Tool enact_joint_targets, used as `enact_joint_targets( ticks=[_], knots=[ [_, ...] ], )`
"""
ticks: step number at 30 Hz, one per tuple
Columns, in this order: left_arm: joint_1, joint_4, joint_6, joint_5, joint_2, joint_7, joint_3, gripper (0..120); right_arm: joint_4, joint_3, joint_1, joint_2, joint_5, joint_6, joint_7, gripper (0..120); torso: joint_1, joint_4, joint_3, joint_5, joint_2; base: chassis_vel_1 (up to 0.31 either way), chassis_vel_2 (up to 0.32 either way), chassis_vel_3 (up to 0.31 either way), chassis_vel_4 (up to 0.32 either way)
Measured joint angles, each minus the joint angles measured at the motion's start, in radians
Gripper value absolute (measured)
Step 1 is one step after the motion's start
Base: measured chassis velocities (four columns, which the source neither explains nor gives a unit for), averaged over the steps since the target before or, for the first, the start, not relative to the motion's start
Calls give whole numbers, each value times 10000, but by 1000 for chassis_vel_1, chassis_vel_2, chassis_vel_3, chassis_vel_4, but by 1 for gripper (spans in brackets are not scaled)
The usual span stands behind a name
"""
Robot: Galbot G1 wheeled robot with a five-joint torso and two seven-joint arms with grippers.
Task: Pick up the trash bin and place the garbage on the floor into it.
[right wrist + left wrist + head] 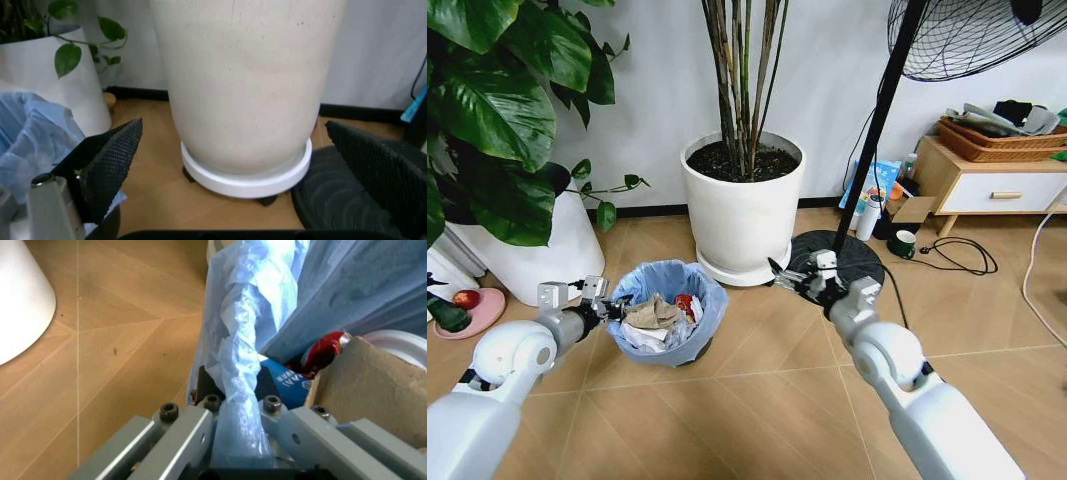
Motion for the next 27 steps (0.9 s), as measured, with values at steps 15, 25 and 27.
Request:
enact_joint_targets(
  ticks=[15, 25, 27],
  knots=[
    [157, -240, 0, -42, 197, -15, -251, 0, 469, 379, -940, 281, -553, 173, -75, 100, 0, 4, 1, -2, 0, 138, 138, -136, -121],
    [208, -341, 0, -44, 155, -28, -292, 0, 656, 568, -1251, 370, -744, 230, -120, 100, 1, 4, 1, -3, 0, 139, 145, -144, -140],
    [209, -364, 0, -43, 152, -32, -291, 0, 684, 594, -1271, 370, -768, 230, -124, 100, 1, 1, 1, -3, 0, 142, 147, -152, -157]
  ],
)
